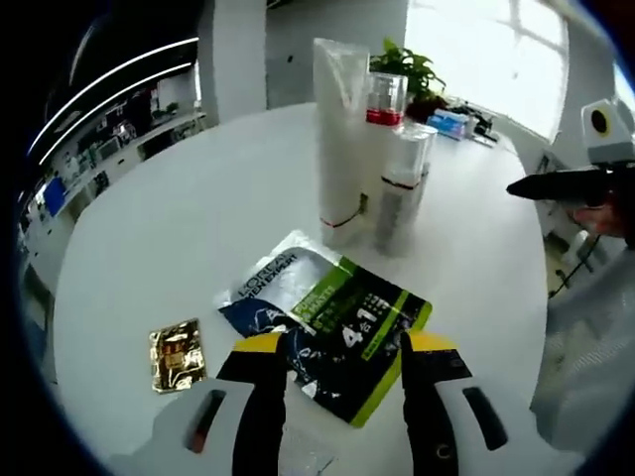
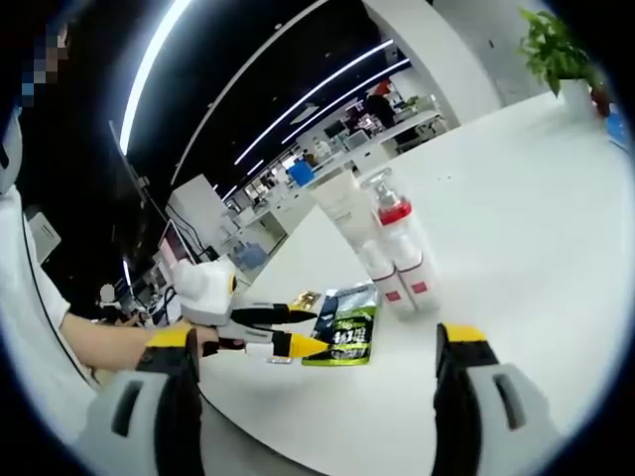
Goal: Arrange the skincare products in the storage area until every visible bottle or jar stands upright without overlapping.
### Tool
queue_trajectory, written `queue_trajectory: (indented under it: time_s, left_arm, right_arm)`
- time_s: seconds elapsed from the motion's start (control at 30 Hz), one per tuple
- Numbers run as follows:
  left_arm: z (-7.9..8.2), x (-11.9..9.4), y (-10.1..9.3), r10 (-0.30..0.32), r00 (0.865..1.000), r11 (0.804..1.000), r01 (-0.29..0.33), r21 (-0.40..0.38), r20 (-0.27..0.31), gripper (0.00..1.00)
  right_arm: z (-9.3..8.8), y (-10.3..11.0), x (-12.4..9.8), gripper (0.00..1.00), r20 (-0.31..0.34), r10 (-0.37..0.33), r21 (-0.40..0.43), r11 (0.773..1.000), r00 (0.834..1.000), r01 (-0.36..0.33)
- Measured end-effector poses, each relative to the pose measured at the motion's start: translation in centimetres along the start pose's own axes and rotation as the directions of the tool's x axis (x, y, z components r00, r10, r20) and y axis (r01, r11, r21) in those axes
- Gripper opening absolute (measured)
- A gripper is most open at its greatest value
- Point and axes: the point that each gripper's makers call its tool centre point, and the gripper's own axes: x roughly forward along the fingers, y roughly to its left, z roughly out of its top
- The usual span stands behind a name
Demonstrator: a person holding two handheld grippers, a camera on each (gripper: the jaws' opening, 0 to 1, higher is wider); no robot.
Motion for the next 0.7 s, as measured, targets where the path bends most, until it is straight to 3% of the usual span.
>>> queue_trajectory:
  time_s: [0.27, 0.5, 0.7]
  left_arm:
    - [-0.6, 1.4, 0.5, -0.026, 0.998, 0.998, 0.029, 0.054, -0.061, 0.61]
    - [-1.9, 2.3, 1.1, -0.043, 0.991, 0.994, 0.055, 0.094, -0.126, 0.65]
    - [-1.7, 2.2, 1.0, -0.056, 0.991, 0.991, 0.07, 0.113, -0.118, 0.65]
  right_arm:
    - [0.0, -0.1, 0.0, 1.0, 0.0, -0.005, -0.001, 1.0, 1.0, 0.005]
    - [0.0, -0.2, 0.0, 1.0, 0.002, -0.008, 0.003, 1.0, 1.0, 0.008]
    - [0.0, -0.2, 0.0, 1.0, 0.003, -0.01, 0.006, 1.0, 1.0, 0.01]
